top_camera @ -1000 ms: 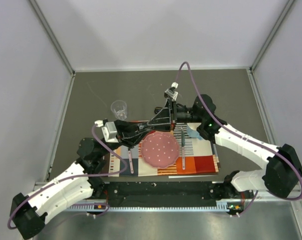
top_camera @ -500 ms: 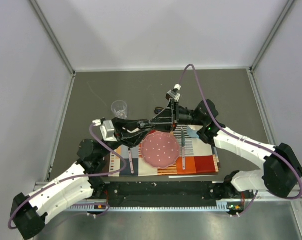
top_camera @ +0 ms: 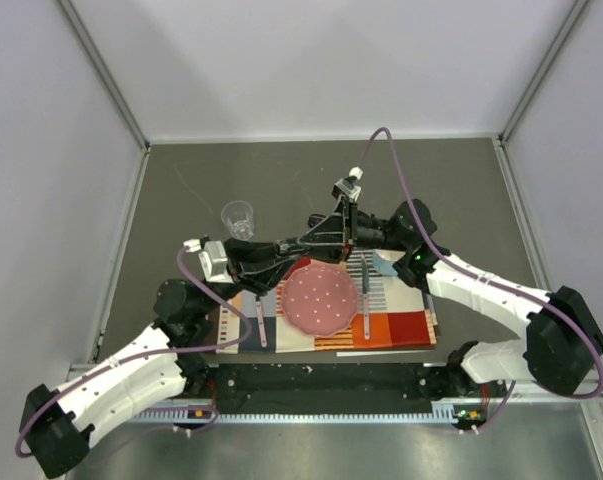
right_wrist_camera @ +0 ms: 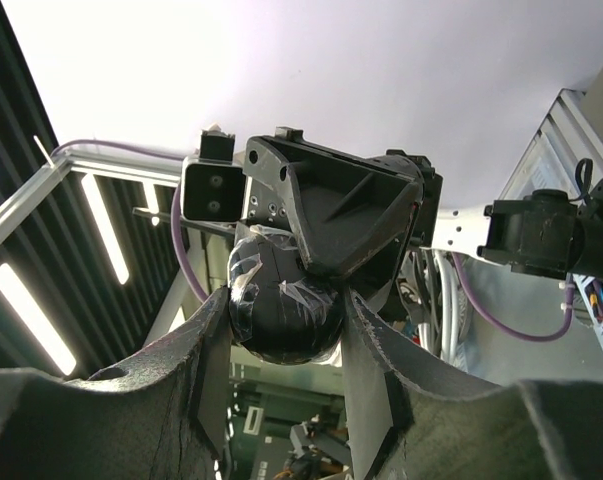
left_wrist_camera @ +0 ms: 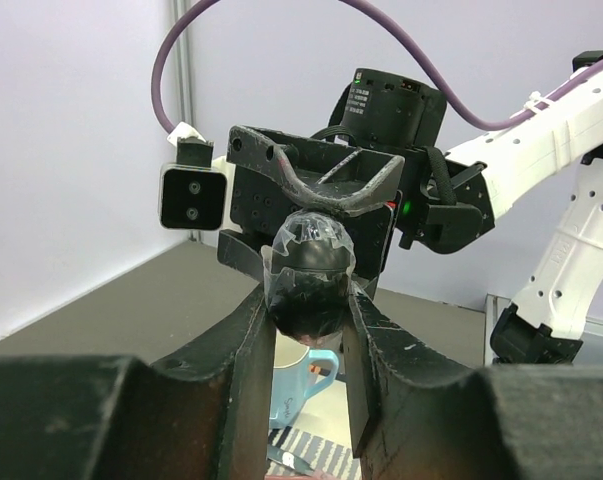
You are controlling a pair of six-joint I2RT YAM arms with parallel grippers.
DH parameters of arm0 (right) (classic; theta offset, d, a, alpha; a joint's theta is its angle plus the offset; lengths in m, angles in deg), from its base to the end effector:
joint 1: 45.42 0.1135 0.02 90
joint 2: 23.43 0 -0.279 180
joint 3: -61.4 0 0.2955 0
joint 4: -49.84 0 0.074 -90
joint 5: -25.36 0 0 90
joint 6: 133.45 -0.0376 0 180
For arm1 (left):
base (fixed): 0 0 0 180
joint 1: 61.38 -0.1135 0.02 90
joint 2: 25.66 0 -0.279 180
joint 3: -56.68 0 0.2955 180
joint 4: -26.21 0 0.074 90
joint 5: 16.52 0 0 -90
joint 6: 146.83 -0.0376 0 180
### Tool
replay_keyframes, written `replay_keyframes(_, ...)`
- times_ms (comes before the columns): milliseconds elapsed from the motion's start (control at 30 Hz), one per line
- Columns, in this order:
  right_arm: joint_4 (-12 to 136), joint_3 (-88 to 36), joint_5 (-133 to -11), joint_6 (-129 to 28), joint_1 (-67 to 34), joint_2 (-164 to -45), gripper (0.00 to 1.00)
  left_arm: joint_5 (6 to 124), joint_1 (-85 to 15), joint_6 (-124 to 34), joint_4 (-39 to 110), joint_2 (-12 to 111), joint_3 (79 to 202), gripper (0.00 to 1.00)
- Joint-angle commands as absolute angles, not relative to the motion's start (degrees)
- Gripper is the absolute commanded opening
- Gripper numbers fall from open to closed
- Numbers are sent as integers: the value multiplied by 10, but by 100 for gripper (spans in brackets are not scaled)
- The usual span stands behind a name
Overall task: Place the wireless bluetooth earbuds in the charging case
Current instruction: Open the charging case.
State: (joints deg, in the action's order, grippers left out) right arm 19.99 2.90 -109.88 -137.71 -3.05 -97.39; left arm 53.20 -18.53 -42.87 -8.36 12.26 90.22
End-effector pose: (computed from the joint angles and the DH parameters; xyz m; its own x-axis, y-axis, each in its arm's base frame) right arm 0.2222 0.2388 0.3278 -0.9936 0.0441 -0.1040 -0.1101 -0.1712 0.9791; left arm 0.1297 -0.1381 0.3173 0.1509 -0.4486 -0.8809 0.9212 0.3871 -0.0394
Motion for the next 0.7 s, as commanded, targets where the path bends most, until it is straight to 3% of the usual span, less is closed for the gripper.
replay_keyframes(0, 187, 31, -1107, -1371, -25, -973, 0, 540, -187, -433, -124, 126, 902, 30)
replay_keyframes(67, 192, 32, -1105, -1368, -25, -973, 0, 539, -187, -431, -126, 126, 902, 41)
replay_keyframes(200, 195, 34, -1103, -1366, -24, -973, 0, 541, -187, -429, -127, 125, 902, 47)
replay_keyframes(467, 188, 33, -1103, -1370, -25, -973, 0, 542, -187, -426, -124, 128, 901, 43)
replay_keyframes(667, 176, 29, -1104, -1377, -25, -975, 0, 543, -187, -422, -120, 131, 900, 53)
